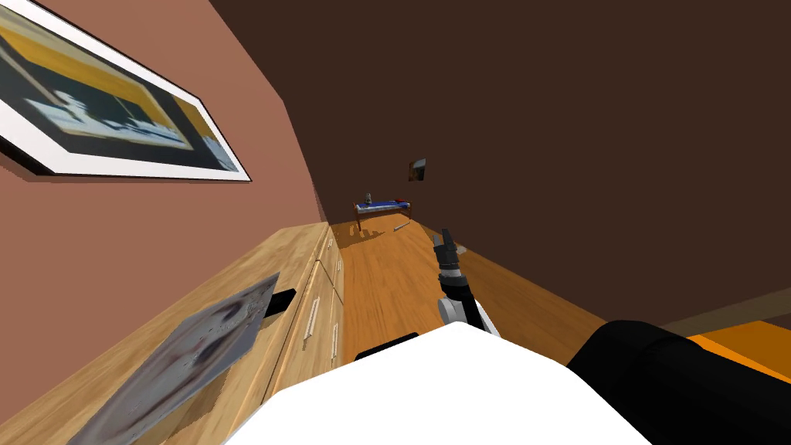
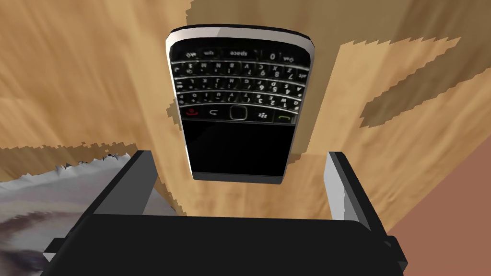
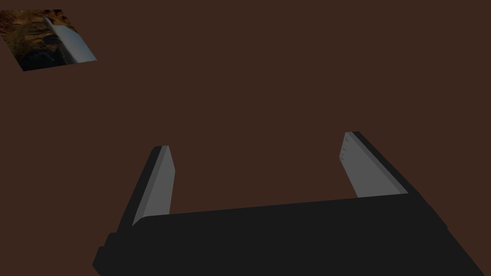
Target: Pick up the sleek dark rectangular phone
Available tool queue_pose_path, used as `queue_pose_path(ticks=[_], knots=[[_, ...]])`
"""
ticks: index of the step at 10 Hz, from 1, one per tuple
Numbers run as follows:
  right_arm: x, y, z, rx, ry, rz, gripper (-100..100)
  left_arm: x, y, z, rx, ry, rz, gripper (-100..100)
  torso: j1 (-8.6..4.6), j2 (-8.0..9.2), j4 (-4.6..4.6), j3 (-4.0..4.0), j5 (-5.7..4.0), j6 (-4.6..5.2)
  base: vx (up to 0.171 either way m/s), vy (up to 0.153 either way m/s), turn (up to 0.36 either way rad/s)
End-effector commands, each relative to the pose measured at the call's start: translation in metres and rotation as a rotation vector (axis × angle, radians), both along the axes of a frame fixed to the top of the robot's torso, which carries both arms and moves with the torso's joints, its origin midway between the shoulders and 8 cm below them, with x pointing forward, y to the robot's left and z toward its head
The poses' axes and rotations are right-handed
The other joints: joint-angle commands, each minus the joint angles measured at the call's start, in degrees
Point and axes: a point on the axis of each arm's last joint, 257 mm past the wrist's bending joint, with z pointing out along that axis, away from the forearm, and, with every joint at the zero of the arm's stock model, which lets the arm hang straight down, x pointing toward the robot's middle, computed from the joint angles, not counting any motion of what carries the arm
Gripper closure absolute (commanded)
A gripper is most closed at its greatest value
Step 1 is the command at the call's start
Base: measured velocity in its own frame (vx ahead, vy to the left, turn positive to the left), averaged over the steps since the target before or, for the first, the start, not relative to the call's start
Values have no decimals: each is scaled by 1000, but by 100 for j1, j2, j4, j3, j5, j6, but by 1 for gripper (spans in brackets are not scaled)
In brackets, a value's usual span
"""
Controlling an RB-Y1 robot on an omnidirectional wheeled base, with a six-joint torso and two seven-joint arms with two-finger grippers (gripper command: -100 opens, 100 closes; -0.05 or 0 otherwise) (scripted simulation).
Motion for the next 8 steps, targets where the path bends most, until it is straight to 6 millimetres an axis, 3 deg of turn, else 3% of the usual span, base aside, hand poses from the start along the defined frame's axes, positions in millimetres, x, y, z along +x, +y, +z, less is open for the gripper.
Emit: queue_pose_path(ticks=[1, 4, 5, 6, 7, 8], knots=[[0, 0, 0, 0, 0, 0, 0, -1, 2, 2, 9, -12, 9, -100, 0, 0, 0, 0, 0, 0, -27, 13, -74], [0, 0, 0, 0, 0, 0, 0, -14, -5, -4, -9, -15, 38, -100, -3, 1, 0, 0, -1, -1, -23, 9, -68], [0, 0, 0, 0, 0, 0, 0, -29, -5, -7, -4, 10, 44, -100, -1, 0, 1, 0, 0, -4, -30, 12, -166], [0, 0, 0, 0, 0, 0, 0, -25, -6, -6, -11, -15, 61, -100, -1, 1, 0, 1, -1, -1, -28, 15, -75], [0, 0, 0, 0, 0, 0, 0, -43, -8, -10, -6, 14, 71, -100, 0, 1, 1, 1, 0, -5, -35, 14, -137], [0, 0, 0, 0, 0, 0, 0, -38, -8, -9, -11, -7, 85, -100, 0, 3, 1, 2, -1, -2, -32, 14, -79]])
